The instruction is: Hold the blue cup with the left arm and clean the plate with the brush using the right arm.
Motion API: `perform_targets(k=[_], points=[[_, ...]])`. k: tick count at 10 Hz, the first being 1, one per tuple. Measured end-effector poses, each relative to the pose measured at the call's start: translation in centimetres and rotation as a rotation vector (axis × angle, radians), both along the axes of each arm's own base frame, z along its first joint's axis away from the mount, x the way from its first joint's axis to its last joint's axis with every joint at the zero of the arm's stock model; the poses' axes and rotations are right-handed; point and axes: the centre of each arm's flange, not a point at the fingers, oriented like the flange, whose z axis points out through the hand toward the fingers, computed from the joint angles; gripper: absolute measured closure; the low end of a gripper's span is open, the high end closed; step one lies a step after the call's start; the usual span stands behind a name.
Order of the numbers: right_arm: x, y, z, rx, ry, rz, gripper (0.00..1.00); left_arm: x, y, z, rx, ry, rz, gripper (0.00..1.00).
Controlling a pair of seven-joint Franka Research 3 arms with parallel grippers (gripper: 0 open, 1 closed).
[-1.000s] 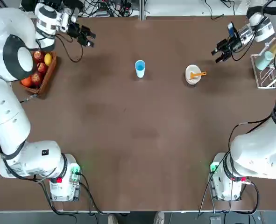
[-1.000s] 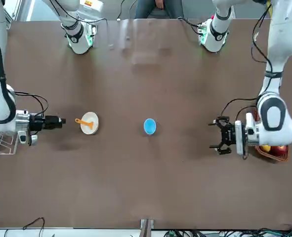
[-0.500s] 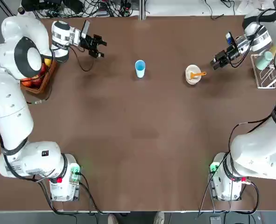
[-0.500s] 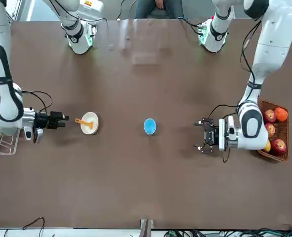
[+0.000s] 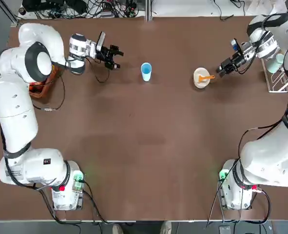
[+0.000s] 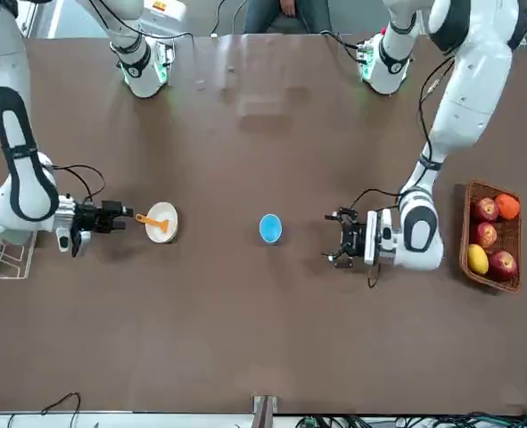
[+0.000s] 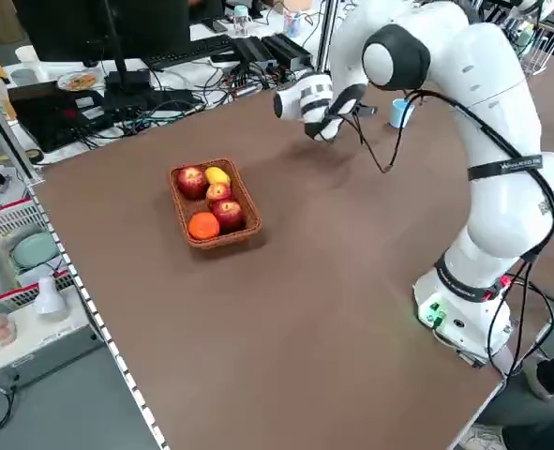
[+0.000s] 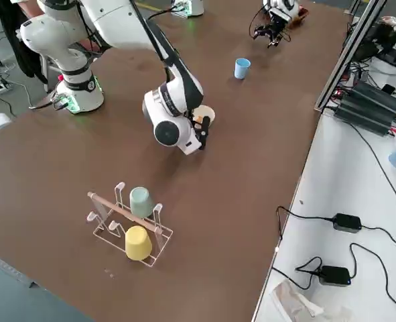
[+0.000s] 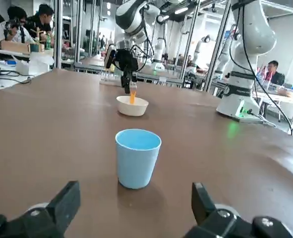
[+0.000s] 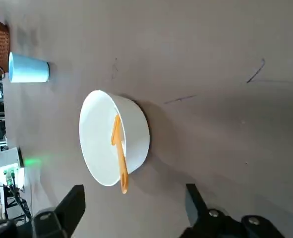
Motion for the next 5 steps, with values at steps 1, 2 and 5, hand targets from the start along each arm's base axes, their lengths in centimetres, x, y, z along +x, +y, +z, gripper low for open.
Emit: perform_targets(k=[1,2,5], points=[[-0.2,0.1,-0.2,0.001,0.005,0.001,0.11,-0.5,-0.7,-0.9,-0.012,-0.002,-0.008,0.01],[-0.6,0.2,-0.5,0.003,0.015,0.001,0.12,-0.8,-1.4,-1.3,-0.025,-0.015,-0.012,0.01],[-1.9,1.1,-1.9,0.020,0.044,-0.022,0.13,-2.3,-5.8,-2.5,-0.094,-0.047,-0.012,0.00]])
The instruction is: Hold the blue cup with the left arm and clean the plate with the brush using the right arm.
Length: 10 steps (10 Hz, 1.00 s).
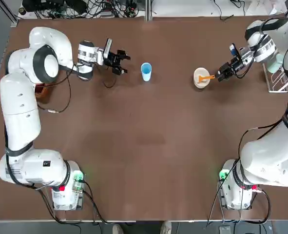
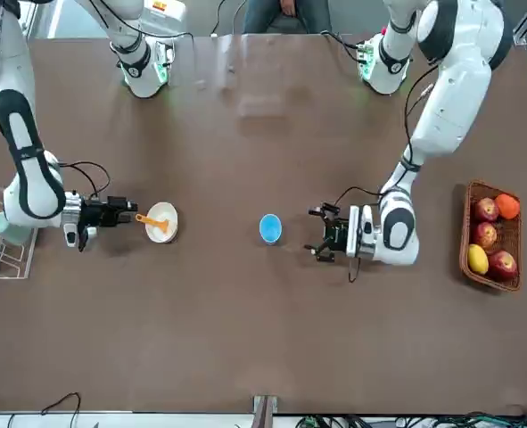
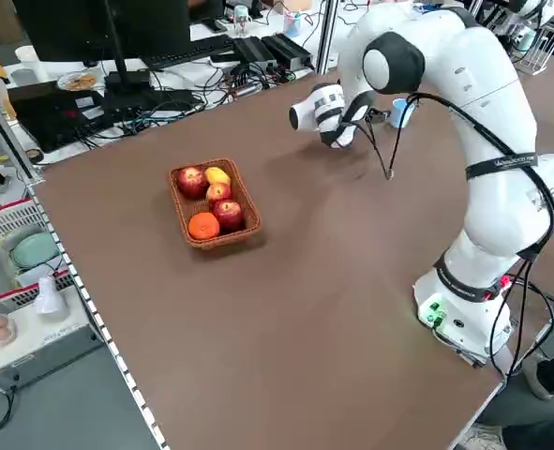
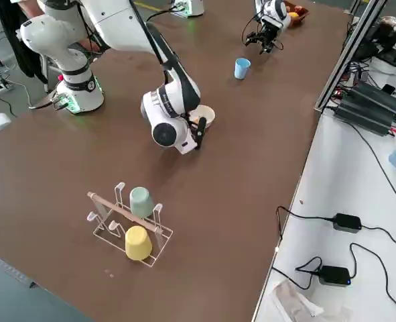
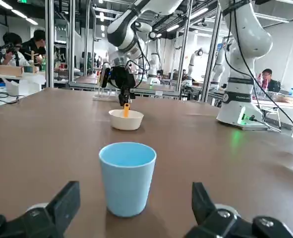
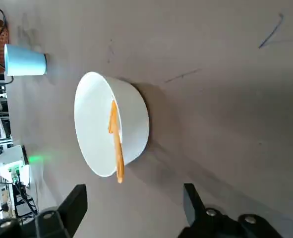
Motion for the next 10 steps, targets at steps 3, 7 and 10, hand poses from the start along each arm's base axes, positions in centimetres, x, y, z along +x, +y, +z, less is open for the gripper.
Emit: perform_targets(k=[3,7,10], points=[[0.0,2.7,-0.6,0.016,-0.001,-0.019,0.15,-0.8,-2.1,-2.5,-0.041,-0.038,0.034,0.00],[0.0,2.7,-0.6,0.016,-0.001,-0.021,0.22,0.2,-3.3,-3.5,-0.070,-0.056,0.077,0.00],[0.0,2.7,-0.6,0.016,-0.001,-0.021,0.39,-0.4,-4.7,-4.4,-0.049,-0.058,0.090,0.00]])
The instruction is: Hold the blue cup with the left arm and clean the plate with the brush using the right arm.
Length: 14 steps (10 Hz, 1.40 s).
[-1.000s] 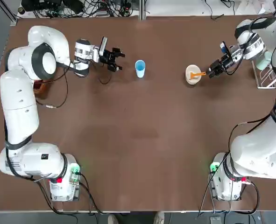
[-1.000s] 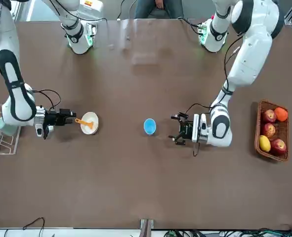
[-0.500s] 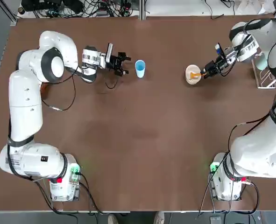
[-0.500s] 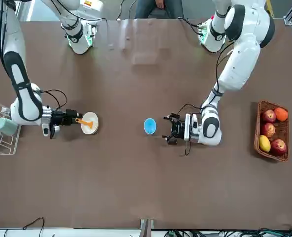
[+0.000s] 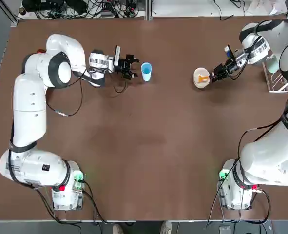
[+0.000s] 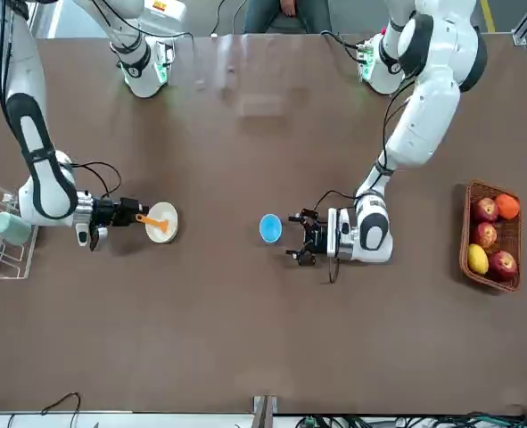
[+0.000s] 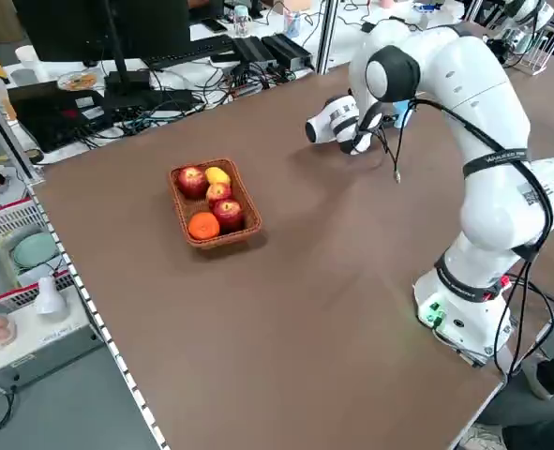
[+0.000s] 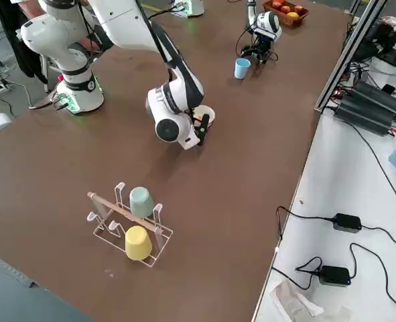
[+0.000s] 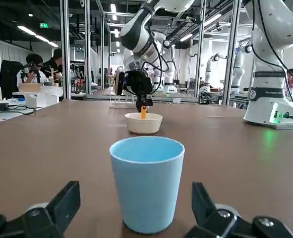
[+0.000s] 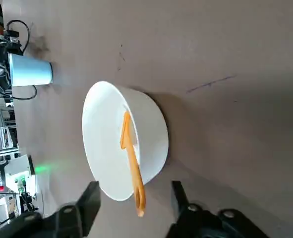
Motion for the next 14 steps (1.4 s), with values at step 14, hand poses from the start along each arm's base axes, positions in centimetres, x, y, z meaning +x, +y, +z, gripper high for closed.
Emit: perform_targets(k=[14], points=[[-0.2,-1.0,0.1,0.028,0.007,-0.042,0.61,-1.0,-2.5,-1.1,0.010,0.007,0.006,0.00]])
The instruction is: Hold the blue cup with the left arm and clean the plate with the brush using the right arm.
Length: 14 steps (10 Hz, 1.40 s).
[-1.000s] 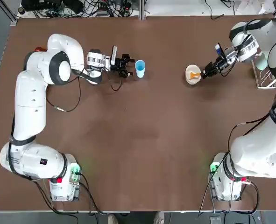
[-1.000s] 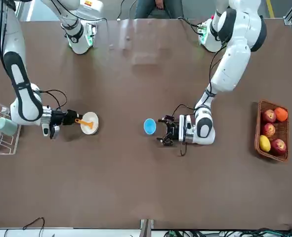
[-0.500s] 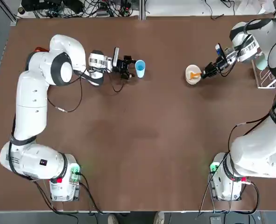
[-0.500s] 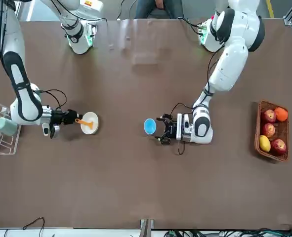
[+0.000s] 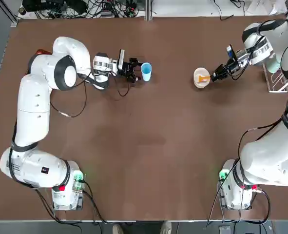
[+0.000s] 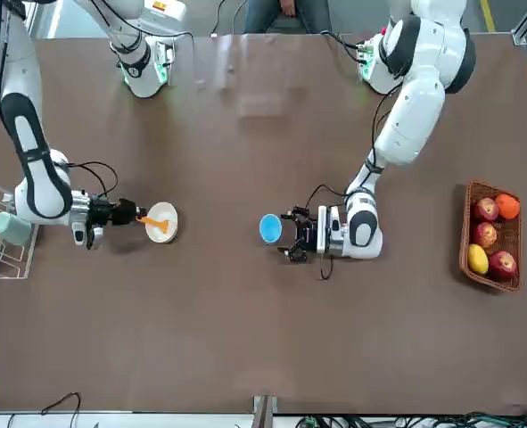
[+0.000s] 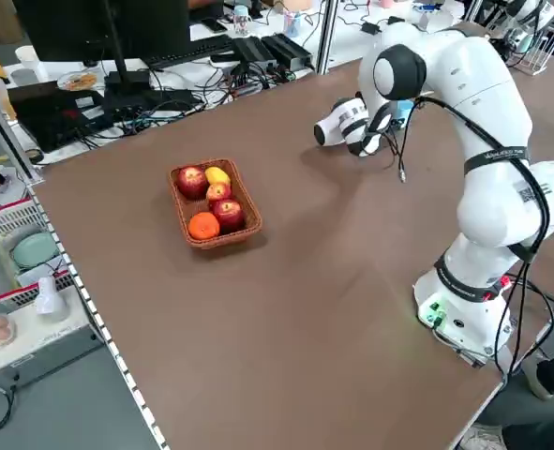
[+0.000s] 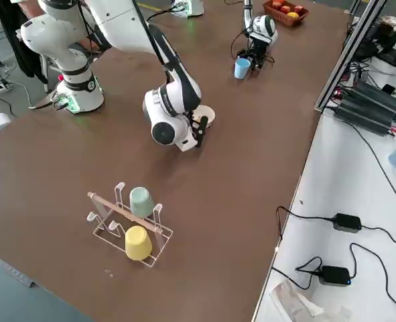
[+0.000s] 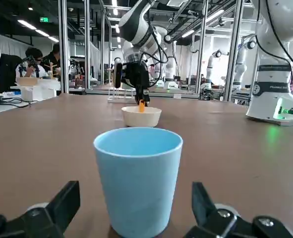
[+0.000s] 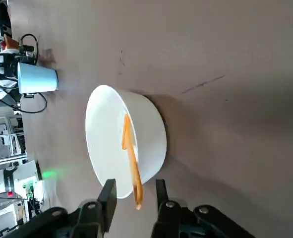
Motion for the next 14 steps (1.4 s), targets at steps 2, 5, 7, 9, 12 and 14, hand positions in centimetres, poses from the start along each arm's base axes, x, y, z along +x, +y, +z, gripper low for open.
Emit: perform_targets(k=[2,5,7,9,12,14], points=[[0.0,0.0,0.0,0.017,0.000,-0.030,0.61,0.1,-0.8,-0.3,0.001,-0.004,0.006,0.00],[-0.5,-0.2,-0.4,0.029,0.012,-0.054,0.61,0.0,-1.8,-0.5,0.006,-0.006,0.015,0.00],[-0.5,-0.2,-0.4,0.030,0.011,-0.055,0.65,0.0,-2.1,-0.6,0.014,-0.013,0.016,0.00],[-0.5,-0.2,-0.4,0.030,0.011,-0.055,0.67,0.1,-2.1,-0.5,0.014,-0.015,0.016,0.00],[-0.5,-0.2,-0.4,0.030,0.011,-0.056,0.76,-0.1,-2.6,-0.4,0.012,-0.018,0.009,0.01],[-0.5,-0.2,-0.4,0.031,0.011,-0.057,0.76,-0.5,-3.4,-0.3,0.004,-0.014,0.009,0.01]])
